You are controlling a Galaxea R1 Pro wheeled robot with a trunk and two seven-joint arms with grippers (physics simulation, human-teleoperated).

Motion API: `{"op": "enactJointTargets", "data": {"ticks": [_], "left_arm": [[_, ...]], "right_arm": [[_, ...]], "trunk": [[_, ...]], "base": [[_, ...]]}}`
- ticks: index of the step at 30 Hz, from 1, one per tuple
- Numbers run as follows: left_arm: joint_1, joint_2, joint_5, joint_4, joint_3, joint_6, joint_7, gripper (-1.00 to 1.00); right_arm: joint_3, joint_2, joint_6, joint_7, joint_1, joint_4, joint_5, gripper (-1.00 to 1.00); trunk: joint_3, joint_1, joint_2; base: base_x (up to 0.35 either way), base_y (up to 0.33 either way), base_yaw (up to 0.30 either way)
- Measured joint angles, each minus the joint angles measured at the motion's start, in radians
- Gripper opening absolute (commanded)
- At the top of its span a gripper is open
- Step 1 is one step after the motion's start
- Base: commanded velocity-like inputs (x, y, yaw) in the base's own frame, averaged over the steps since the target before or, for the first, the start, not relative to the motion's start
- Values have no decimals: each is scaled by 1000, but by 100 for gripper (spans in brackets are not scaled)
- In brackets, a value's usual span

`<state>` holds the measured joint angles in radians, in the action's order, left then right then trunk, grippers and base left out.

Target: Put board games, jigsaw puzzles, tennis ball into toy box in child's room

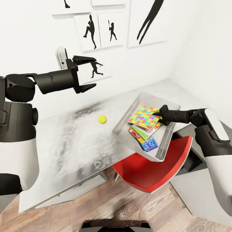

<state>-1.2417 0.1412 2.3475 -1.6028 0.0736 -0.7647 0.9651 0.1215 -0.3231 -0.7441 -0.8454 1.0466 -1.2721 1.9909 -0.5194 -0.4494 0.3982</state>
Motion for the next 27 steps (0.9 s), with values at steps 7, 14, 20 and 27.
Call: {"op": "enactJointTargets", "data": {"ticks": [7, 14, 20, 27], "left_arm": [[0, -1, 0, 0, 0, 0, 0, 100], [0, -2, 0, 0, 0, 0, 0, 100], [0, -2, 0, 0, 1, 0, 0, 100], [0, -3, 0, 0, 1, 0, 0, 100]], "right_arm": [[0, 0, 0, 3, 2, 6, -5, -100], [0, 0, 0, 4, 4, 9, -8, 100], [-1, 0, -1, 4, 4, 11, -10, 100], [-1, 0, 0, 4, 5, 10, -10, 100]], "trunk": [[0, 0, 0], [0, 0, 0], [0, 0, 0], [0, 0, 0]], "base": [[0, 0, 0], [0, 0, 0], [0, 0, 0], [0, 0, 0]]}}
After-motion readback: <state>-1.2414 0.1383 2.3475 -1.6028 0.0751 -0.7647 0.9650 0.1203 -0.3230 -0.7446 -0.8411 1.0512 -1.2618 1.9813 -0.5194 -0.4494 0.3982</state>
